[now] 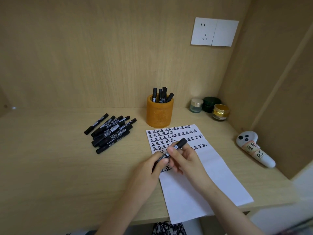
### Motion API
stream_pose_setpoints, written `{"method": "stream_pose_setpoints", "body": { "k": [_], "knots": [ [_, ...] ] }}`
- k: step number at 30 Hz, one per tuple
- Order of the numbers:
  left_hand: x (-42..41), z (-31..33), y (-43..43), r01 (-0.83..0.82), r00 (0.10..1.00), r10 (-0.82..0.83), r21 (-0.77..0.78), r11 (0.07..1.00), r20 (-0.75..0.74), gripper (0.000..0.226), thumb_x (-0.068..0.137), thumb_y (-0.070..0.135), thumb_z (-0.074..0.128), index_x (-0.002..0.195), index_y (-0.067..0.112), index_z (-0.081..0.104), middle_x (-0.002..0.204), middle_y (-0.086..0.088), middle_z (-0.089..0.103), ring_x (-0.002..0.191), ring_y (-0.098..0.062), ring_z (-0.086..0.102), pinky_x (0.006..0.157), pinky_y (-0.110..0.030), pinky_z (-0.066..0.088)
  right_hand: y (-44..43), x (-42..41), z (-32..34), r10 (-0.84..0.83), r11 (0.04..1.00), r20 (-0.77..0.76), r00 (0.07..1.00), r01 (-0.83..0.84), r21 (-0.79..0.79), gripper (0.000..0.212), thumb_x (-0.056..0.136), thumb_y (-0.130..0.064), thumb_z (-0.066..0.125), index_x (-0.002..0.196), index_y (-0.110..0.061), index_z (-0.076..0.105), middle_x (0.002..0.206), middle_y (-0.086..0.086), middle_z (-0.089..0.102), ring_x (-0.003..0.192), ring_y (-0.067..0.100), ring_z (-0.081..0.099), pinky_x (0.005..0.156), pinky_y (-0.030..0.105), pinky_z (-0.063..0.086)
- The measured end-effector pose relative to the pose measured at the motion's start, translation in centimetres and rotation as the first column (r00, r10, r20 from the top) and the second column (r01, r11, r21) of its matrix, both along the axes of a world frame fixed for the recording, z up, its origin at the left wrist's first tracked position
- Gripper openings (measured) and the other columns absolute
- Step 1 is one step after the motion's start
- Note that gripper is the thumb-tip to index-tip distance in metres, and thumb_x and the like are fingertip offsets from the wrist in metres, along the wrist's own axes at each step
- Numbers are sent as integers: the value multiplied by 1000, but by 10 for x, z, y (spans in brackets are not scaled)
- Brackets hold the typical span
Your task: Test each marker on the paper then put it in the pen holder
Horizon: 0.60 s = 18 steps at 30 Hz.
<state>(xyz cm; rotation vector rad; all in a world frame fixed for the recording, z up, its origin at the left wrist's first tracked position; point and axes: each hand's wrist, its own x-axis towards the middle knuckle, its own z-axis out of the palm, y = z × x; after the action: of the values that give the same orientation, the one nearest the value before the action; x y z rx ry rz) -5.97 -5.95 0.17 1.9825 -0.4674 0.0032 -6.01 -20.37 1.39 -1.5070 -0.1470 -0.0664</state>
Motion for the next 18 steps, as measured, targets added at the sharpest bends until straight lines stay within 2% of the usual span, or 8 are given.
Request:
{"method": "stream_pose_setpoints", "body": {
  "k": [4,7,9,12,15,16,18],
  "knots": [
    [-2,3,-3,49,999,-50,-68,997,-16,18,97,31,45,83,35,57,68,28,58,64,11,51,61,-8,34,-2,-1,-1,7,1000,9,1000,-7,-3,29,85,-29,58,94,-2,51,53,2,50,45,9,45,45,16,34],
    [-1,5,-5,83,995,-88,-106,991,-38,20,97,27,47,81,27,59,59,24,54,54,6,44,58,-10,34,-4,-2,-1,7,1000,12,1000,-7,-26,29,86,-30,57,95,-3,51,55,4,49,46,9,46,46,17,34],
    [-1,6,-5,95,993,-104,-142,985,-57,18,96,26,48,83,24,62,63,24,58,58,8,48,60,-9,35,-7,-3,0,12,999,21,1000,-11,-46,25,86,-31,56,92,-7,51,55,3,50,47,9,45,46,17,34],
    [-1,4,-4,93,994,-101,-146,985,-45,14,93,33,49,88,31,61,77,24,64,73,9,57,67,-7,38,-8,-4,2,20,998,30,999,-19,-58,17,89,-26,56,89,-9,52,56,2,51,47,9,45,47,16,35],
    [-5,4,-5,112,992,-116,-85,990,-44,12,94,41,45,99,35,54,78,23,60,70,9,53,65,-12,36,-11,-5,4,-52,998,35,998,53,-23,15,89,-23,57,87,-9,53,51,0,50,44,10,43,44,18,33],
    [-6,4,-5,103,992,-107,-69,992,-65,15,94,43,42,105,38,50,80,20,59,71,6,53,67,-15,38,-13,-4,4,-90,996,31,995,91,-8,14,91,-23,57,86,-11,53,50,-1,50,43,10,43,44,20,31],
    [-6,2,-2,71,991,-75,-35,997,-114,19,97,42,34,114,44,41,83,9,54,75,-8,53,69,-20,38,-21,0,5,-192,981,-7,981,192,42,16,95,-22,53,82,-15,49,47,-4,49,42,12,41,43,22,29]
  ]
}}
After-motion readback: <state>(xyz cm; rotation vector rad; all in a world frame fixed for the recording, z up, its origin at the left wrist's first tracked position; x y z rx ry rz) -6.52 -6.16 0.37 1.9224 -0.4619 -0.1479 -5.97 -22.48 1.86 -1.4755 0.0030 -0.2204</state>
